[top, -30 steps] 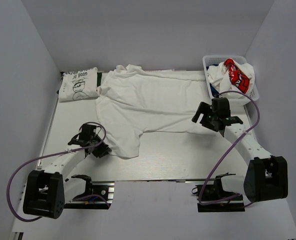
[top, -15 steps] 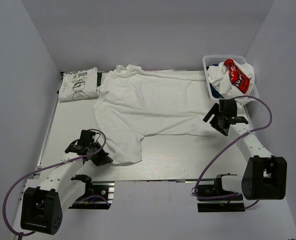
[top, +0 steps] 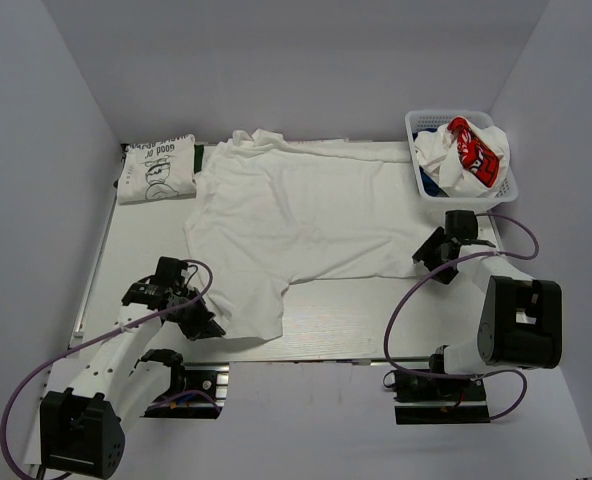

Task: Fold and stack the t-shirts

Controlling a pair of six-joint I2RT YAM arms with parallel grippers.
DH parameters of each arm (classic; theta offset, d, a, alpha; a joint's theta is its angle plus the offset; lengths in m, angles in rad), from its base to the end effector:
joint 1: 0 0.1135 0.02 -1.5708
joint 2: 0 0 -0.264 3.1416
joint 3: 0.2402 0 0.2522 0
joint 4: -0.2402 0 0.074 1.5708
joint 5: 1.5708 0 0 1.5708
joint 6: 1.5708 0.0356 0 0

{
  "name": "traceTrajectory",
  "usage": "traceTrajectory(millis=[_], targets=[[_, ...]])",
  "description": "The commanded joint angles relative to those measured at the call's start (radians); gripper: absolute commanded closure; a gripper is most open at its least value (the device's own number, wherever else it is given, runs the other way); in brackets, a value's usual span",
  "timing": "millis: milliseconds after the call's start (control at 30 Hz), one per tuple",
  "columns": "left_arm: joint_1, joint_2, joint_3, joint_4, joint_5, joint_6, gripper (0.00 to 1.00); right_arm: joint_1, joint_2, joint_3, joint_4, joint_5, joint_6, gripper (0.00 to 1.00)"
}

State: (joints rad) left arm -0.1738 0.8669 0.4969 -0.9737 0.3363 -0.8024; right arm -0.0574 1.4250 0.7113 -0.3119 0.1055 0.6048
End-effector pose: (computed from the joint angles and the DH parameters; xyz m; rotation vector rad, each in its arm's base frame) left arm 0.1196 -0.0329 0.1773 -0.8831 2.9068 -0.6179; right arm 0.2622 -0.0188 0.1662 0.8776 2.4354 0.0640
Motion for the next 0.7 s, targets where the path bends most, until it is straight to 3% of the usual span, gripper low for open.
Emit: traceTrajectory(millis=[0, 67, 167, 467, 667], targets=[[-0.003, -0.002, 0.021, -0.036, 0.067, 0.048, 1.00, -0.007, 0.020, -0.033, 0.074, -0.067, 0.016, 0.38], [-0.003, -0.002, 0.035, -0.059, 0.067, 0.060, 1.00, -0.013, 0.017, -0.042, 0.074, -0.063, 0.013, 0.67], [-0.003, -0.011, 0.057, -0.097, 0.076, 0.078, 1.00, -0.013, -0.017, -0.071, 0.053, -0.044, 0.013, 0.97], [-0.003, -0.069, 0.022, -0.135, 0.194, 0.147, 1.00, -0.007, -0.208, -0.157, -0.004, -0.032, -0.026, 1.00], [-0.003, -0.022, 0.081, 0.114, 0.299, 0.106, 1.00, 0.001, -0.259, -0.162, 0.003, -0.070, -0.056, 1.00]])
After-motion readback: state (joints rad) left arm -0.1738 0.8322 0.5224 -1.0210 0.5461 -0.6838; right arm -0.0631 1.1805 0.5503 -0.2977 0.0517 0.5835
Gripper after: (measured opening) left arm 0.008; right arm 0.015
